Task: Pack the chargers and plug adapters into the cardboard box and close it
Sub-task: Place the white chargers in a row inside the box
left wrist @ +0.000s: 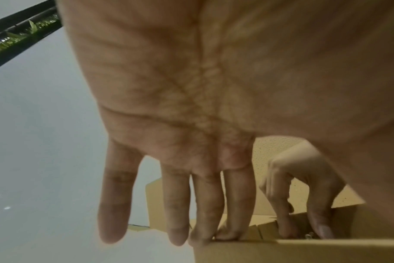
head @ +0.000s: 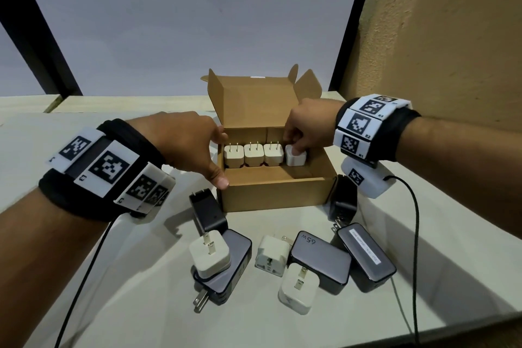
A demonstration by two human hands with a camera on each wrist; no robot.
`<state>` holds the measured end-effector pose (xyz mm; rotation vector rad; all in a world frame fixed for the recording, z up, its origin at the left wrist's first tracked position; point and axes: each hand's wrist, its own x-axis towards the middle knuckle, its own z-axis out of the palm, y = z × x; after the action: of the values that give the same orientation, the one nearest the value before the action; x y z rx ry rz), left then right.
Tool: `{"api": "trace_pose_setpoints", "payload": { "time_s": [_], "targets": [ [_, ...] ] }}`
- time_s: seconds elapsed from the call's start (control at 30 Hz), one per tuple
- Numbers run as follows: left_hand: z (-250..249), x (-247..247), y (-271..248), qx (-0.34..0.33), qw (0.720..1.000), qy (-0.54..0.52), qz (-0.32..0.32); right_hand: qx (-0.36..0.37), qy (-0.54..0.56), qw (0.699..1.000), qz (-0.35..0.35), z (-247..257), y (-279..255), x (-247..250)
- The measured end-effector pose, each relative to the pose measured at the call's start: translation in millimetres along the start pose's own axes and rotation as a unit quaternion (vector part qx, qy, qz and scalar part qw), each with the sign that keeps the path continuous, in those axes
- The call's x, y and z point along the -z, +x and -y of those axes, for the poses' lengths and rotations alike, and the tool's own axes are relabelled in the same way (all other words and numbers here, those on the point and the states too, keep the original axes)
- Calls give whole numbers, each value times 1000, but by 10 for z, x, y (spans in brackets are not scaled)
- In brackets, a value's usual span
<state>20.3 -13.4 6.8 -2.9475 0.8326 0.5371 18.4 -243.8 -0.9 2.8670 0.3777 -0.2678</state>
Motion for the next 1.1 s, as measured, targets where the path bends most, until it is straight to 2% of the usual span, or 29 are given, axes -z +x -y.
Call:
{"api": "trace_pose_setpoints", "payload": {
  "time_s": [0.13,0.37,0.63,0.8,0.9,1.1],
  "targets": [
    [-19,-1,-11,5,1000,2,0,8,-9,998,-55,-99,-157,36],
    [-69,53,-4,19,999,37,-9,52,-127,990,-27,-104,-307,-185],
    [-94,58,-2,18,999,46,-1,40,-90,995,-22,-92,-317,-168],
    [-102,56,-2,20,998,52,0,17,-20,996,-90,-161,-266,-57],
    [-124,67,7,22,998,60,-1,20,-12,998,-60,-100,-218,-83],
    [-89,62,-27,20,998,54,-2,35,-84,995,-29,-1,-112,-111]
  ]
}}
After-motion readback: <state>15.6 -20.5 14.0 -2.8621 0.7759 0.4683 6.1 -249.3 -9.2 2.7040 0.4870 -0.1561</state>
